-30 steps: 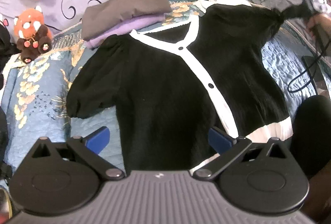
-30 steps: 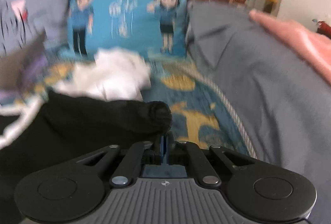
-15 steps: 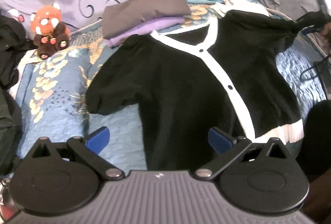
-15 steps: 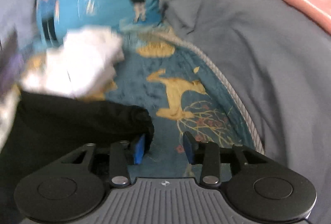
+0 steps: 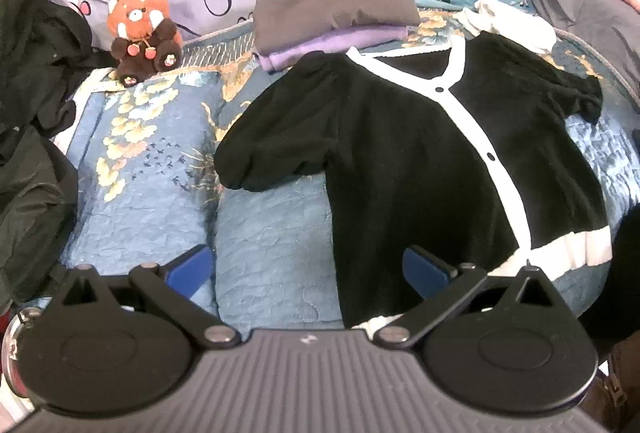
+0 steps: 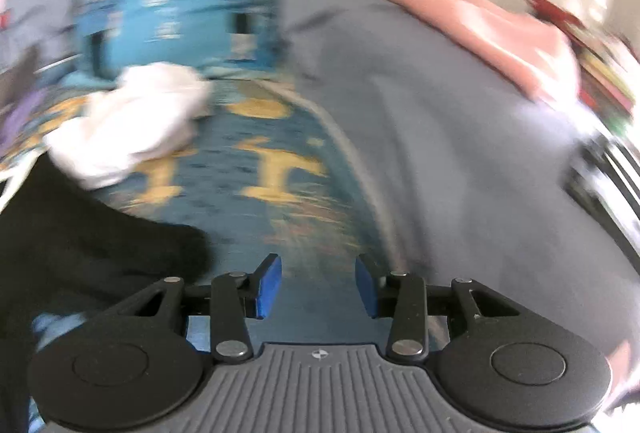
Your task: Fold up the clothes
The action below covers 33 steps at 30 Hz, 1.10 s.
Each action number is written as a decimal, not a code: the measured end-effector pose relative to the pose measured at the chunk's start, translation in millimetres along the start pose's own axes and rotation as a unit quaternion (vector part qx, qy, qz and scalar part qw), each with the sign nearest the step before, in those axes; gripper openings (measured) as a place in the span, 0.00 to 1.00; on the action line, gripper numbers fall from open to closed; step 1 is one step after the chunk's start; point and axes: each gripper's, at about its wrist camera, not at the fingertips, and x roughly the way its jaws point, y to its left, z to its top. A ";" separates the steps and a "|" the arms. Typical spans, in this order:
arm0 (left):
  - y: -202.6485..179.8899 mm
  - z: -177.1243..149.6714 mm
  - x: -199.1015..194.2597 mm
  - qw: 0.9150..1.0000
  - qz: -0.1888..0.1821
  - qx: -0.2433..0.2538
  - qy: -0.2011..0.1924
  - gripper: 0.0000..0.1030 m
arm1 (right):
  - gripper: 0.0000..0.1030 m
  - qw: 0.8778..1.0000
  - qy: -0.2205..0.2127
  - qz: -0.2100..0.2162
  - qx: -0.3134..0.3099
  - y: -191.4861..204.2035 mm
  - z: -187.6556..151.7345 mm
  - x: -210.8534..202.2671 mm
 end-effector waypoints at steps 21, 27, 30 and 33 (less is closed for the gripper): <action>-9.2 -9.6 -1.2 1.000 -0.015 -0.005 0.010 1.00 | 0.15 0.903 0.164 0.366 -0.155 132.0 -138.7 -63.1; -14.9 -10.9 -2.7 1.000 -0.017 0.006 0.009 1.00 | 0.06 0.908 0.152 0.340 -0.190 135.7 -143.1 -78.0; -13.0 -10.2 -2.3 1.000 -0.013 0.005 0.009 1.00 | 0.06 0.919 0.133 0.323 -0.183 119.4 -138.6 -92.5; -10.1 -11.2 0.0 1.000 -0.010 0.003 0.013 1.00 | 0.06 0.928 0.111 0.308 -0.177 97.5 -131.1 -108.3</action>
